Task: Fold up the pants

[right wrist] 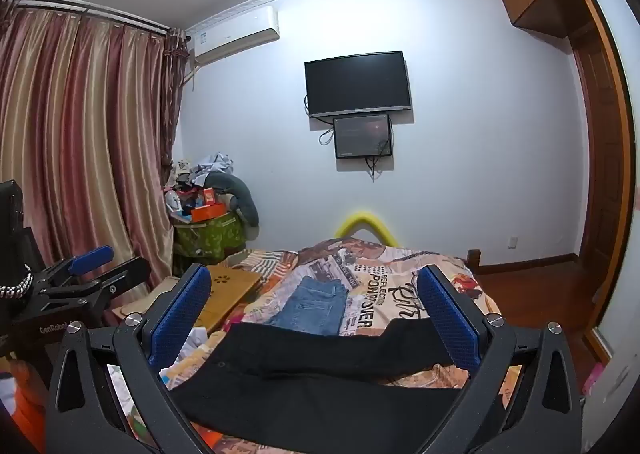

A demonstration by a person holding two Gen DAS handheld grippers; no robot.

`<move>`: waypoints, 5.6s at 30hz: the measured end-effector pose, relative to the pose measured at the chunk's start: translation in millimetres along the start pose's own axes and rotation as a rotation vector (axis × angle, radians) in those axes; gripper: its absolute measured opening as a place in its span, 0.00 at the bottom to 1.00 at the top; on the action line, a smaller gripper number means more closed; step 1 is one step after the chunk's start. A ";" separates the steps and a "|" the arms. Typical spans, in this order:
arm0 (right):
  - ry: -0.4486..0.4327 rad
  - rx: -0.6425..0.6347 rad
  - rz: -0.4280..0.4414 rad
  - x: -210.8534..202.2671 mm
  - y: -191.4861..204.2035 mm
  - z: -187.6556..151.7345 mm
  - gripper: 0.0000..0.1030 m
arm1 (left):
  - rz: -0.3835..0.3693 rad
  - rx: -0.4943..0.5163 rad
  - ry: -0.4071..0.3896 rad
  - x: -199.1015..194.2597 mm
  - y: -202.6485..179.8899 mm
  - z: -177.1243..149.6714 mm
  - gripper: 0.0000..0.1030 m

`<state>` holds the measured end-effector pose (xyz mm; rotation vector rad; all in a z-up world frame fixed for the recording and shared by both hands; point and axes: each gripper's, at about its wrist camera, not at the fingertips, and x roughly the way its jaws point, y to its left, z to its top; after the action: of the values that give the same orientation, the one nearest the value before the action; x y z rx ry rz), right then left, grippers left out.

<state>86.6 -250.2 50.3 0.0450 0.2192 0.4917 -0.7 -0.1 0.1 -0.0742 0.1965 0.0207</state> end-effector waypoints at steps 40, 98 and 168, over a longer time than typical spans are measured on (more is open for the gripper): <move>0.003 0.009 0.001 -4.8 -0.1 1.1 1.00 | -0.002 0.000 -0.004 -2.3 4.3 -1.5 1.00; 0.081 0.013 -0.031 24.4 -15.5 -17.2 1.00 | 0.047 0.000 0.093 48.9 9.5 -14.9 1.00; 0.949 -0.356 0.319 430.5 -93.9 -218.0 0.14 | 0.212 -0.235 0.945 475.3 255.2 -226.4 0.26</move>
<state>451.9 -131.5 -256.6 -0.5197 1.0601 0.8400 414.3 243.5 -332.6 -0.2964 1.1475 0.2222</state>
